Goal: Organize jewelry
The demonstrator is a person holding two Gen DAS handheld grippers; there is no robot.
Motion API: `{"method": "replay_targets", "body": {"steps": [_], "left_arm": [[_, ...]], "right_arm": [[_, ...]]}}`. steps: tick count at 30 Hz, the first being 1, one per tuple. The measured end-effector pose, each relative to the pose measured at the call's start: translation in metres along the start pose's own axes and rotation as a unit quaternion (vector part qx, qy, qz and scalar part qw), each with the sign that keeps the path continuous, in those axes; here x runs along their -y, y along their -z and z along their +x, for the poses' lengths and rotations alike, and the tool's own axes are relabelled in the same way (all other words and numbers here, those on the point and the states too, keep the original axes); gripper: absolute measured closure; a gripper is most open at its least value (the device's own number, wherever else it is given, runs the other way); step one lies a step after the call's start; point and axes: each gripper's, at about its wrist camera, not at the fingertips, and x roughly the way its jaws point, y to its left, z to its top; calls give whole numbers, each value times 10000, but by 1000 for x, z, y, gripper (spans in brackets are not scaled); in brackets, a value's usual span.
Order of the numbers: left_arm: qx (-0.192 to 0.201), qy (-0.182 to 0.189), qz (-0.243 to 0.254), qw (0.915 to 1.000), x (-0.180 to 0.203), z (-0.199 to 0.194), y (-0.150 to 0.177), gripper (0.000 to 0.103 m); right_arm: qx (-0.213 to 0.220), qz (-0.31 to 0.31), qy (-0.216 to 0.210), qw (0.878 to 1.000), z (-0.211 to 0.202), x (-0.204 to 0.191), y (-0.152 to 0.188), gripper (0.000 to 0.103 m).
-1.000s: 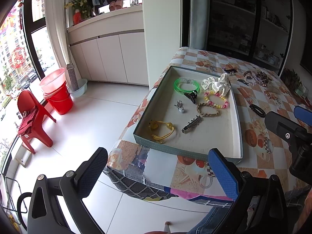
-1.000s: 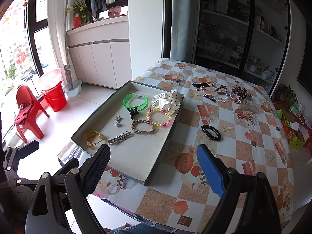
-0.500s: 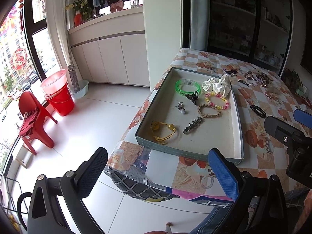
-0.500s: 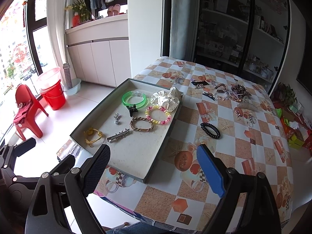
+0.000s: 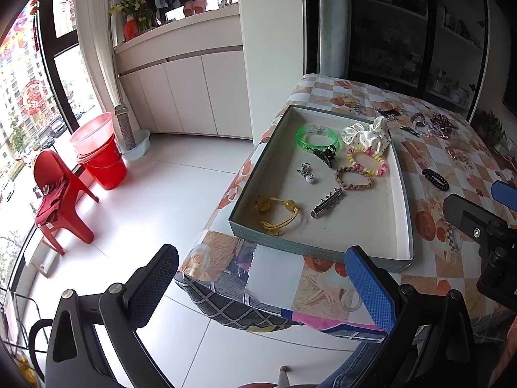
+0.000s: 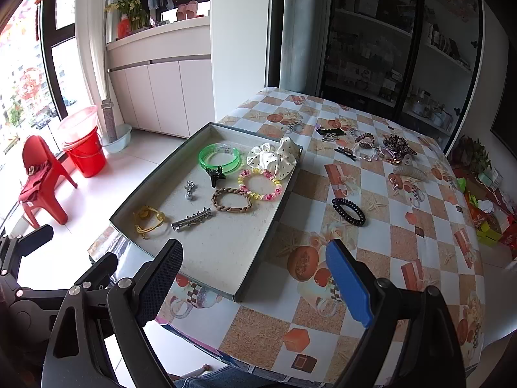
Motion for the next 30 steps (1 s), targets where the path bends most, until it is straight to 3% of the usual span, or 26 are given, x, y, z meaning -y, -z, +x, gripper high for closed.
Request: {"method": "replay_targets", "body": {"steps": [30], "left_arm": [[-57,-13,4,10000,-1,6,4,0]], "right_arm": [[-14,-11,-1,10000,2,-3,0,11]]}}
